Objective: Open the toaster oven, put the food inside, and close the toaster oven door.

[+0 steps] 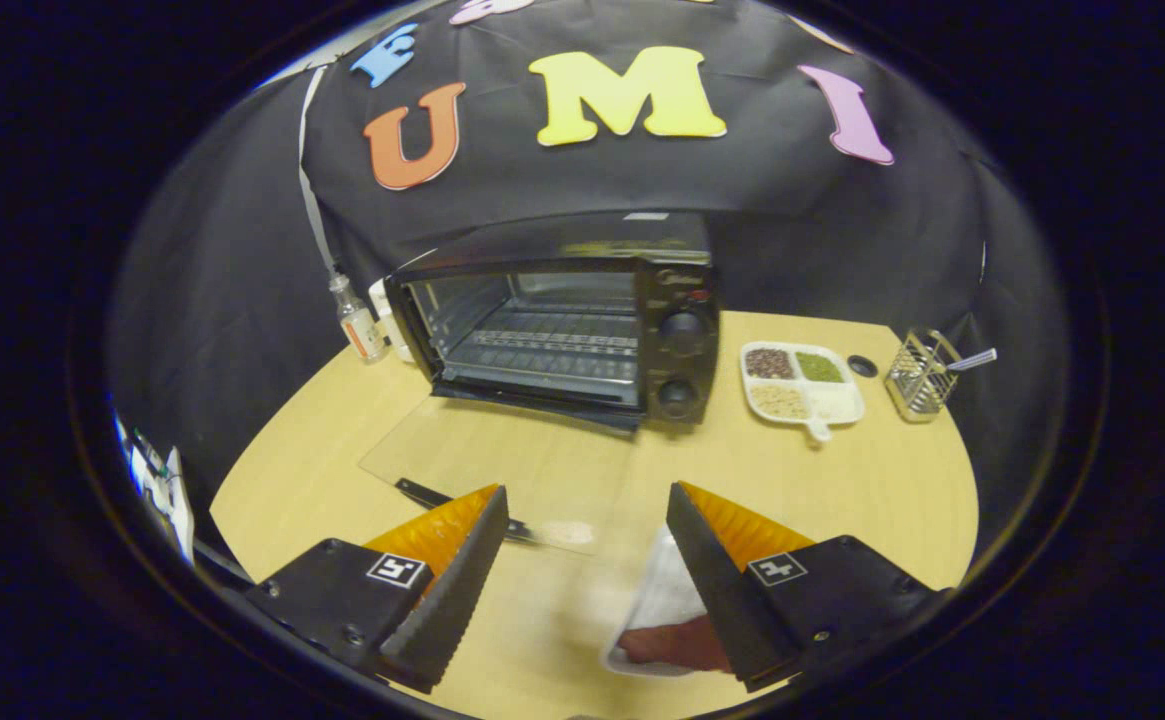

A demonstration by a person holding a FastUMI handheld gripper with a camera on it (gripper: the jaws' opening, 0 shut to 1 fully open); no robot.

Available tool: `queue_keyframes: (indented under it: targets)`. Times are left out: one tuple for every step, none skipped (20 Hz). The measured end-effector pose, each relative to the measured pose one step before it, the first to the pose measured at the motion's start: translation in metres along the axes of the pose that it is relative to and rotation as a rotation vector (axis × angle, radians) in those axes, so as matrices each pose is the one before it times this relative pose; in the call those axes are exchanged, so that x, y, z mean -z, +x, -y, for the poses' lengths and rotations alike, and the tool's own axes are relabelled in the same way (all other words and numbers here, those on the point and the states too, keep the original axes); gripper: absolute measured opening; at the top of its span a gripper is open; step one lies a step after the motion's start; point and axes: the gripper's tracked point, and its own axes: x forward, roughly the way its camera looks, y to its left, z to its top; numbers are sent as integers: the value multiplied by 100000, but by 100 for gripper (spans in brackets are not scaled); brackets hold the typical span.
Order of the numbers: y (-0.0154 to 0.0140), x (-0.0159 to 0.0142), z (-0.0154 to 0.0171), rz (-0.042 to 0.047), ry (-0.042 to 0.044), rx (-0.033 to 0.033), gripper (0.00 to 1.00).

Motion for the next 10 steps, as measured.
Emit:
queue_keyframes:
  targets:
    - [-669, -235, 2392, -240, 696, 217, 100]
    - [-424, 515, 2123, -1529, 1400, 50, 100]
    - [-461, 805, 1841, -2899, 2136, -1265, 100]
    - [-239, 1007, 1420, -3102, 3130, -2056, 99]
    - [-199, 974, 982, -3063, 3459, -3013, 99]
    - [-41, 907, 599, -1930, 3353, -3301, 99]
    - [26, 812, 356, -2222, 2713, -3720, 99]
    - [-50, 1009, 302, -2320, 2738, -3117, 96]
    - [38, 805, 55, -2206, 3102, -3197, 93]
    - [195, 693, -208, -2266, 3195, -3896, 90]
